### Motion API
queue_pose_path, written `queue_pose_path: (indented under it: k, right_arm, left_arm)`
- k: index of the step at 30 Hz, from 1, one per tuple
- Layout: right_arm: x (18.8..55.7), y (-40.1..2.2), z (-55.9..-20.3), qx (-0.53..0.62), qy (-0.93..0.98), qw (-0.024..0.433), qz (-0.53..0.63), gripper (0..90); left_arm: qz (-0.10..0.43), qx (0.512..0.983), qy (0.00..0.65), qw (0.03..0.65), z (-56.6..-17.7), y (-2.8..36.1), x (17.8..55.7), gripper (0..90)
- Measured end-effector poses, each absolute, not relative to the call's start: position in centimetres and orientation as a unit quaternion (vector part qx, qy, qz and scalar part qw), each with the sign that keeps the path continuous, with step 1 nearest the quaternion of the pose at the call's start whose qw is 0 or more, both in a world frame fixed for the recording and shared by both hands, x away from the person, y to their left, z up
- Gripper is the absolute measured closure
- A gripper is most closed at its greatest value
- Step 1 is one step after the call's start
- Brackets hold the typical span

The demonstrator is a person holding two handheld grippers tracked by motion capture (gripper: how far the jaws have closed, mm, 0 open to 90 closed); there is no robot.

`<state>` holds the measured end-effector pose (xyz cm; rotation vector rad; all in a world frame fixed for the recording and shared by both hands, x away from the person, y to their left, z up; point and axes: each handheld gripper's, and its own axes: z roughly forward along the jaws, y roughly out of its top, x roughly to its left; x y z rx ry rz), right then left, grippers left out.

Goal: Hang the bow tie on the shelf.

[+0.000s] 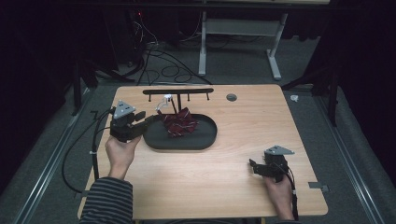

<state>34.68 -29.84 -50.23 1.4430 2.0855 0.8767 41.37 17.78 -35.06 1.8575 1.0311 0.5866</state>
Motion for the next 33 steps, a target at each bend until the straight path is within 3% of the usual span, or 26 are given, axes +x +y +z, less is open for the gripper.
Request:
queue_pose_path:
  k: [33]
  right_arm:
    - [34.7, -29.8, -50.2, 0.523, 0.757, 0.227, 0.318, 28.2]
  left_arm:
    - [0.240, 0.745, 0.427, 0.453, -36.2, 19.2, 39.2, 59.6]
